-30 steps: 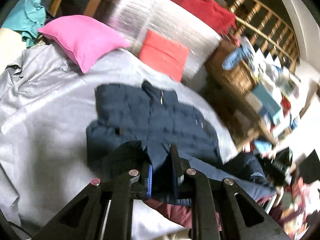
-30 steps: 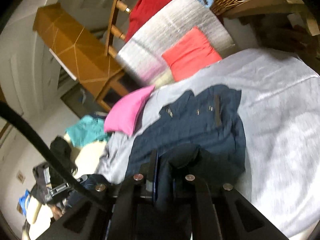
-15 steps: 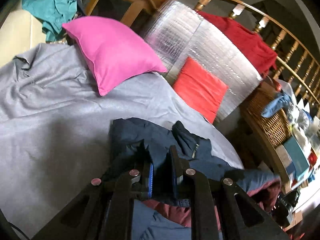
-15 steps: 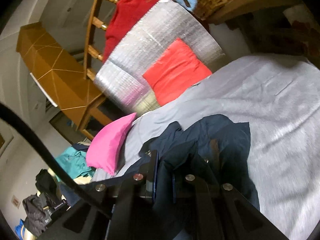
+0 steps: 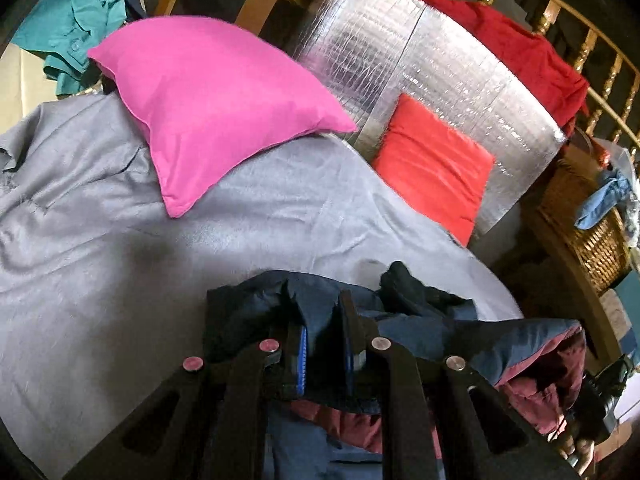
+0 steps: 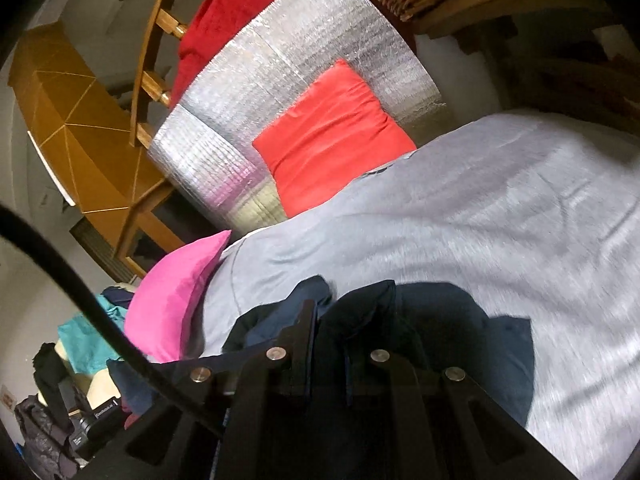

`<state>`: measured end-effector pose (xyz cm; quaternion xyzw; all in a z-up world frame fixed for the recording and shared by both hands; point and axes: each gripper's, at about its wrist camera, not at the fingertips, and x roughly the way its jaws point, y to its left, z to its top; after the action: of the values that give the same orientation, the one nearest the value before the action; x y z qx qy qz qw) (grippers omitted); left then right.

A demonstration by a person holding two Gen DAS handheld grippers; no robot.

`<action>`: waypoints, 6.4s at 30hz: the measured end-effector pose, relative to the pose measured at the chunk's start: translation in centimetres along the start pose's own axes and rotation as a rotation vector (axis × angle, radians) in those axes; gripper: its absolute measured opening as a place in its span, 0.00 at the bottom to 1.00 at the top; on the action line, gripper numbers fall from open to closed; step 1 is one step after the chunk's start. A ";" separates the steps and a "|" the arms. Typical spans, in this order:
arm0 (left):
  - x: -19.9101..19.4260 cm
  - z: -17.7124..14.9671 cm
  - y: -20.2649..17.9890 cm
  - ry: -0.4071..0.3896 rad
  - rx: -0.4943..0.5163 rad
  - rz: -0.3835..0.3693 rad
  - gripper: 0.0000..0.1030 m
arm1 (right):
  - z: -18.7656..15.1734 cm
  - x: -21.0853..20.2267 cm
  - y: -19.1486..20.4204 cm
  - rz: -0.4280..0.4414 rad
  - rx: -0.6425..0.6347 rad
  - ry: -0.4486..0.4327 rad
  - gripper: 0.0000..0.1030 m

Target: Fold large clothes

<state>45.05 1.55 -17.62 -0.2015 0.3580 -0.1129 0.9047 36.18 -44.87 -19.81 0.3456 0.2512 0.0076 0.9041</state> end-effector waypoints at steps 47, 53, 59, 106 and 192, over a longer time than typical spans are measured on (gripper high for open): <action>0.4 -4.2 1.9 0.277 0.080 0.324 0.88 | 4.1 5.3 -0.2 -0.310 -0.066 0.282 0.79; 1.5 -4.4 1.9 0.277 0.120 0.329 0.88 | 2.7 9.3 -0.7 -0.409 -0.171 0.377 0.13; 1.9 -3.9 1.1 0.234 0.147 0.350 0.88 | 3.5 5.4 -0.1 -0.465 -0.181 0.193 0.11; -0.7 -6.1 3.6 0.310 0.197 0.424 0.90 | -9.5 -9.7 -3.6 -0.320 0.019 0.314 0.36; -2.8 -7.8 -1.5 0.316 0.136 0.112 0.79 | -8.8 -7.1 -6.6 -0.134 0.181 0.321 0.64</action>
<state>37.54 -1.01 -20.38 -0.0991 0.4981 -0.1166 0.8535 24.87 -45.75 -26.39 0.4021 0.4144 -0.0201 0.8162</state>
